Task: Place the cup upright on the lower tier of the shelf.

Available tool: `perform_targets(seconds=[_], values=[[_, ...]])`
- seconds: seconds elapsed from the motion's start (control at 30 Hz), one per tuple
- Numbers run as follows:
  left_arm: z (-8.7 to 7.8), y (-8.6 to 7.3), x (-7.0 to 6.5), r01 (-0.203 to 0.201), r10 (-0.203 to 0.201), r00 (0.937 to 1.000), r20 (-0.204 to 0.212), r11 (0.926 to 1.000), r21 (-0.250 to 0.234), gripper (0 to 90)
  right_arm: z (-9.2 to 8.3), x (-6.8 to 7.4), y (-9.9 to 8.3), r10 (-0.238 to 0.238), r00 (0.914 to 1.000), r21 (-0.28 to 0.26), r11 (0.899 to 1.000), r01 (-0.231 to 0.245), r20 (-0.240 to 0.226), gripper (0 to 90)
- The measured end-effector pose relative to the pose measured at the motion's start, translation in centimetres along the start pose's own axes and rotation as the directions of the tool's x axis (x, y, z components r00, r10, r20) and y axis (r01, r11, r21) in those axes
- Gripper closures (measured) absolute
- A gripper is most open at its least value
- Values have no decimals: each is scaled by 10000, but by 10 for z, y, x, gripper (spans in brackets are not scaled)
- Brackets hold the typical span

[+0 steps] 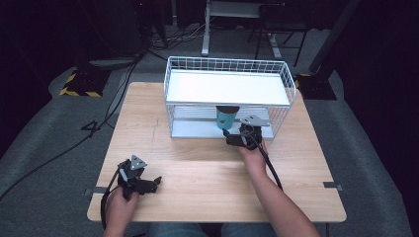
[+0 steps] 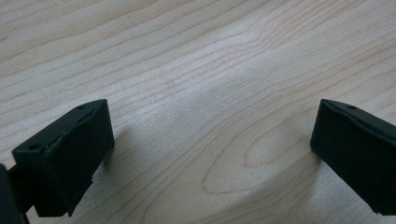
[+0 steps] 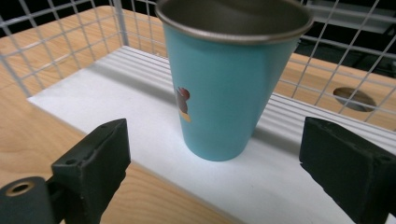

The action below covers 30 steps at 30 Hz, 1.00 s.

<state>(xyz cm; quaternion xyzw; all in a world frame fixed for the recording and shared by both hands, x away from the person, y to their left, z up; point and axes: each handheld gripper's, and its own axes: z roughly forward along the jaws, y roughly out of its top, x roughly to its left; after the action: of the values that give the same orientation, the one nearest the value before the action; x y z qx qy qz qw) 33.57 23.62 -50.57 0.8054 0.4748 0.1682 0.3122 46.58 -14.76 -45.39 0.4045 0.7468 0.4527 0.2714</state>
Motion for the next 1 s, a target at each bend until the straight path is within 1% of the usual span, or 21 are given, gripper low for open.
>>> perform_targets(seconds=[0.03, 0.07, 0.27, 0.4, 0.43, 0.47, 0.5, 0.53, 0.57, 0.6, 0.63, 0.67, 0.73, 0.93, 0.97, 1.0], values=[[0, 0, 0, 0, 0, 10000, 0, 10000, 0, 1, 0, 0, 0, 0, 10000, 0, 10000, 0, 0, 94], [0, 0, 0, 6, -6, 10000, -7, 10000, -8, 1, -9, 0, 2, -82, 9999, -61, 9999, 81, -97, 93], [0, 0, 0, 22, -22, 10000, -7, 10000, -8, 1, -34, -4, 6, -292, 9993, -137, 9995, 288, -254, 94], [0, 0, 0, -10, 10, 10000, -36, 10000, -18, 1, -48, -8, 6, -297, 9989, -136, 9995, 292, -355, 95], [0, 0, 0, -10, 10, 10000, -36, 10000, -18, 1, -48, -8, 6, -297, 9989, -136, 9995, 292, -355, 95], [-1, -1, -1, 30, -30, 10000, -58, 10000, -45, 1, -55, -9, 6, -306, 9988, -125, 9995, 301, -390, 99], [-1, -1, -1, 30, -30, 10000, -58, 10000, -45, 1, -55, -9, 6, -306, 9988, -125, 9995, 301, -390, 99], [-1, -1, -1, 59, -59, 10000, -30, 10000, -57, 1, -60, -11, 5, -344, 9982, -56, 9994, 342, -499, 111], [-1, -1, -1, 25, -25, 10000, -23, 10000, -27, 1, -60, -11, 5, -344, 9982, -56, 9994, 342, -499, 111], [-1, -2, 0, -3, 3, 10000, -12, 10000, -25, 1, -66, -12, 4, -408, 9976, 31, 9992, 410, -557, 121], [-1, -2, 0, -12, 12, 10000, -20, 10000, -34, 1, -66, -12, 4, -408, 9976, 31, 9992, 410, -557, 121], [-1, -2, 0, 0, 0, 10000, 0, 10000, -16, 1, -72, -14, 3, -462, 9970, 87, 9989, 468, -628, 129], [-1, -2, 0, -4, 4, 10000, 6, 10000, -20, 1, -78, -16, 2, -482, 9963, 118, 9987, 492, -709, 137], [-1, -2, 0, 5, -5, 10000, 15, 10000, -31, 1, -98, -27, -5, -478, 9957, 190, 9986, 494, -798, 149], [-1, -2, 0, 5, -5, 10000, 15, 10000, -31, 1, -98, -27, -5, -478, 9957, 190, 9986, 494, -798, 149], [-2, -2, 0, 4, -4, 10000, 16, 10000, -29, 1, -105, -32, -8, -483, 9959, 189, 9986, 499, -765, 151]])
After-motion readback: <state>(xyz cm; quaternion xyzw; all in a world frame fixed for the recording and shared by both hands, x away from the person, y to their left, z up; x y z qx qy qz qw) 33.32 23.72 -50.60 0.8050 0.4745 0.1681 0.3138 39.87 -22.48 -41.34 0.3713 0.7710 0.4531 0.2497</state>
